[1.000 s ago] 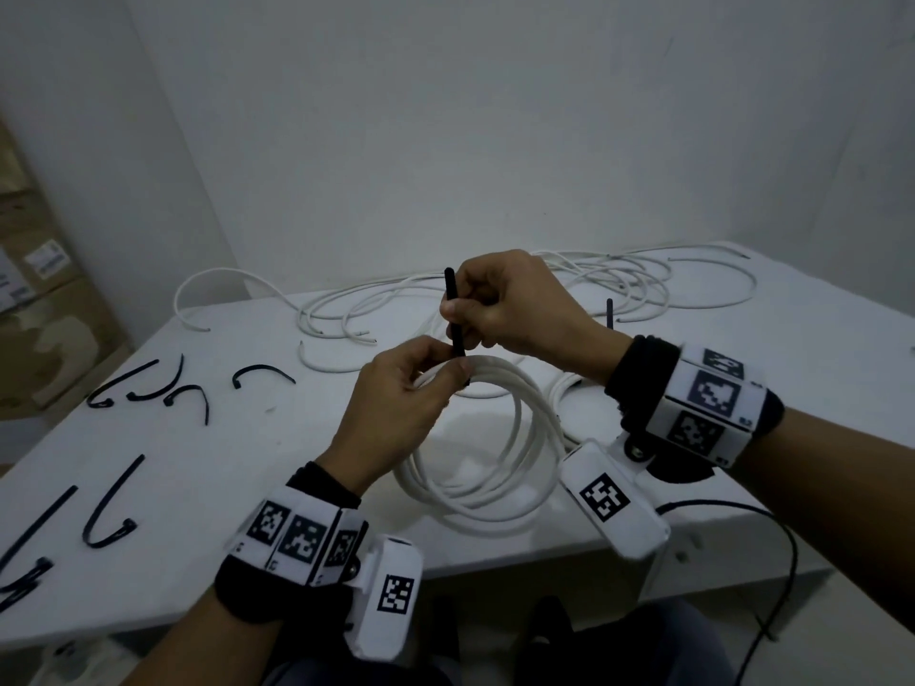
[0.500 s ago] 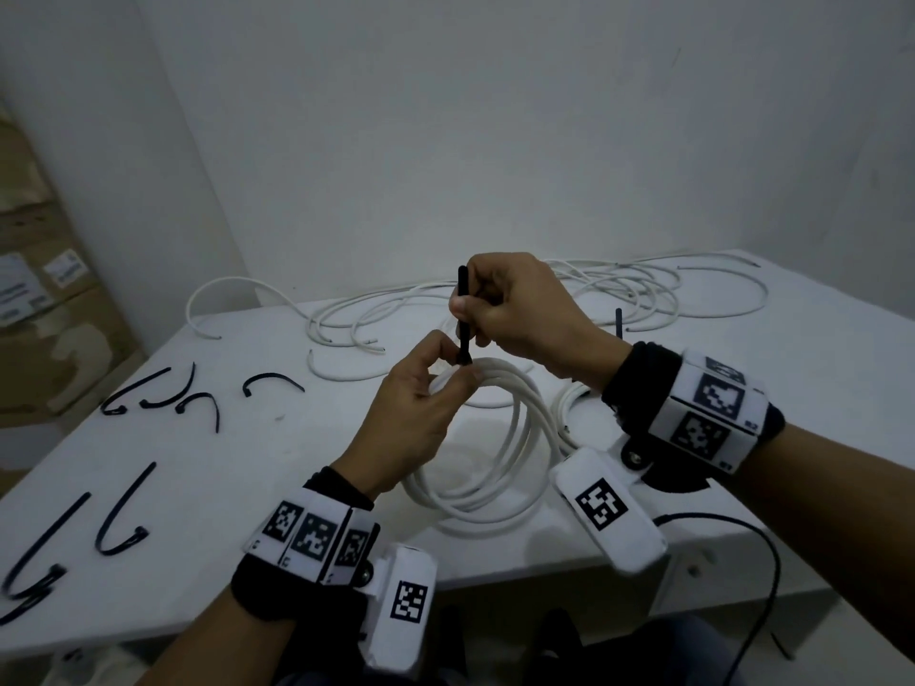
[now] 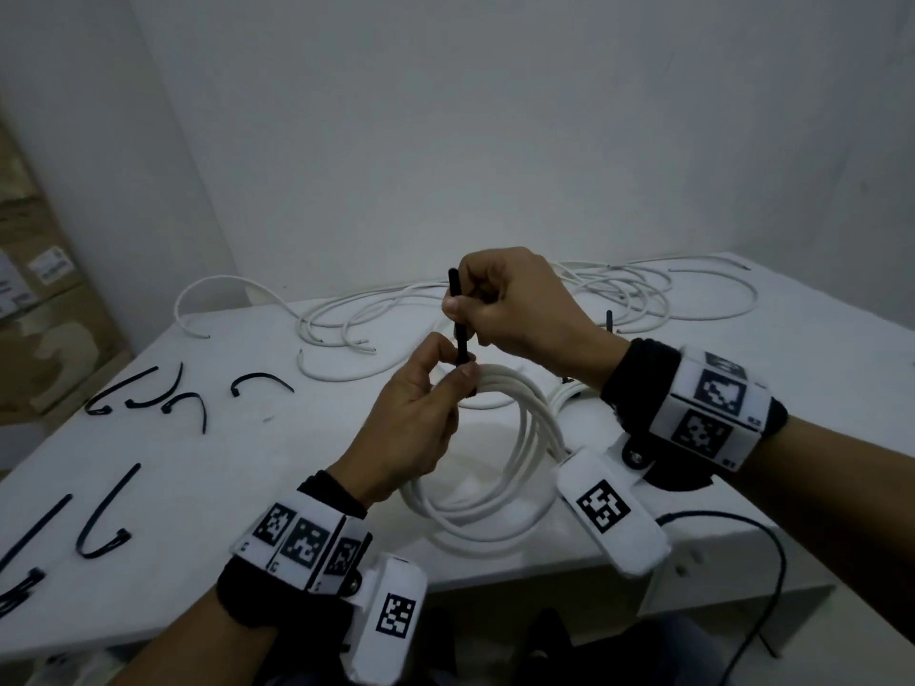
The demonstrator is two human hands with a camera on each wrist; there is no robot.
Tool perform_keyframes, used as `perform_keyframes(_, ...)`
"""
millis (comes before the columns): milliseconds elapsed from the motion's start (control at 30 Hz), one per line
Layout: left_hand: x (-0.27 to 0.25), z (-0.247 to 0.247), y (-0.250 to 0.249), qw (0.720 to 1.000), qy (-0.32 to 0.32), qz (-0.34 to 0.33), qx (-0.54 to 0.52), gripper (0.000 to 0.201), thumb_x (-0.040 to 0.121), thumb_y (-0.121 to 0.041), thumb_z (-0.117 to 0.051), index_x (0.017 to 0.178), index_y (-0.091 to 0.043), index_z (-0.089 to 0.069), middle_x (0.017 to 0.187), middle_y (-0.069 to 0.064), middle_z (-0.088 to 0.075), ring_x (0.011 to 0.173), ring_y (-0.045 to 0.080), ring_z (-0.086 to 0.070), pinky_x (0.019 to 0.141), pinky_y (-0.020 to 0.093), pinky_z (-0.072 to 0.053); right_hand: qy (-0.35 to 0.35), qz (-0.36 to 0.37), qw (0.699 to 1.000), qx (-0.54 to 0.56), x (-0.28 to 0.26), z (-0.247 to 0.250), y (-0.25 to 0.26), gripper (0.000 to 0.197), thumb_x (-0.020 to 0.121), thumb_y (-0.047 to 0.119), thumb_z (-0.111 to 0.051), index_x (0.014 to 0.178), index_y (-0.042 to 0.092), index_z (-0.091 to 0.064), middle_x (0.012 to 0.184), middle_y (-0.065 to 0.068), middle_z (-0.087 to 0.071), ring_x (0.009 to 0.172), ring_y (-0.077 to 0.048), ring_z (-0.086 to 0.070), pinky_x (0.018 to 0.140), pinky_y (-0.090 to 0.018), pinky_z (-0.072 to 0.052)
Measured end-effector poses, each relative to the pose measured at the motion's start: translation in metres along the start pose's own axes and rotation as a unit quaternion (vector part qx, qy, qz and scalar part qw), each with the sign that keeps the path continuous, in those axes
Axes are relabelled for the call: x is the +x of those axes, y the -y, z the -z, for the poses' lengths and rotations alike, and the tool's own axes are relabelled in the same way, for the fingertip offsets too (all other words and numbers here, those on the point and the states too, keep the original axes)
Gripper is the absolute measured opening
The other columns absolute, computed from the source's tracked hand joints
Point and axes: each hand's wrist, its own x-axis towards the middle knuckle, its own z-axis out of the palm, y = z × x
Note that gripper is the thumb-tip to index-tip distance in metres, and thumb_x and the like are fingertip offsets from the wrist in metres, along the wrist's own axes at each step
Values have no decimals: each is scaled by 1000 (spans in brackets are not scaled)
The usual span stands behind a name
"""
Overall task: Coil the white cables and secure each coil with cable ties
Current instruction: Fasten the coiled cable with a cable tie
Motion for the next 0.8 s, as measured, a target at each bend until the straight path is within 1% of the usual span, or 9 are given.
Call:
perform_keyframes(100,7,4,-10,998,-15,12,-54,25,99,-28,-48,74,-29,-47,48,-3,-25,38,13,-15,40,18,-15,7,7,997,78,5,9,2,17,87,10,-65,78,-4,-62,68,-12,-67,58,-16,-59,53,-24,-47)
perform_keyframes(167,13,9,-18,995,-34,26,-92,26,99,-26,-49,74,-26,-44,50,-2,-23,37,11,-14,40,16,-14,50,2,991,123,3,17,0,11,89,14,-63,89,4,-66,78,-10,-68,69,-13,-62,60,-17,-47)
perform_keyframes(300,20,24,-27,987,-61,60,-140,16,99,-28,-49,84,-23,-43,49,-1,-26,29,9,-16,39,11,-17,168,-85,973,135,-23,26,-34,41,82,43,-65,115,20,-59,107,-15,-67,88,-19,-64,84,-35,-51)
perform_keyframes(367,23,28,-26,984,-64,71,-149,9,98,-28,-50,92,-22,-44,48,-1,-29,28,9,-18,38,11,-18,196,-125,961,152,-38,21,-47,47,79,46,-67,116,20,-55,104,-17,-66,90,-29,-66,87,-47,-51)
perform_keyframes(433,24,26,-23,982,-62,87,-155,10,97,-28,-52,98,-21,-45,49,0,-33,29,10,-23,36,12,-21,157,-138,959,189,-45,14,-52,43,80,35,-72,110,10,-53,77,-12,-66,67,-28,-66,70,-47,-55)
perform_keyframes(533,26,17,-21,981,-62,86,-164,17,91,-28,-60,97,-15,-50,56,5,-50,40,17,-46,38,22,-41,20,-125,975,183,-47,4,-58,23,85,18,-70,87,5,-51,48,0,-52,37,-19,-52,38,-24,-42)
perform_keyframes(600,26,14,-20,981,-63,74,-165,31,78,-31,-68,98,-12,-56,71,11,-65,61,24,-64,58,35,-58,-35,-125,971,199,-47,5,-63,21,88,15,-65,79,7,-49,47,-3,-47,31,-17,-45,35,-20,-36)
perform_keyframes(667,23,9,-14,986,-61,83,-135,44,69,-35,-71,103,-10,-58,83,14,-69,74,28,-68,70,42,-57,-69,-134,961,232,-48,10,-68,23,90,13,-62,75,9,-46,47,-3,-44,30,-15,-42,35,-20,-36)
perform_keyframes(800,13,-18,-4,994,-52,93,-38,18,93,-21,-59,81,-7,-59,61,8,-66,53,19,-62,50,26,-52,-85,-160,955,233,-51,28,-79,25,92,17,-60,72,10,-46,44,1,-45,31,-12,-42,37,-24,-38)
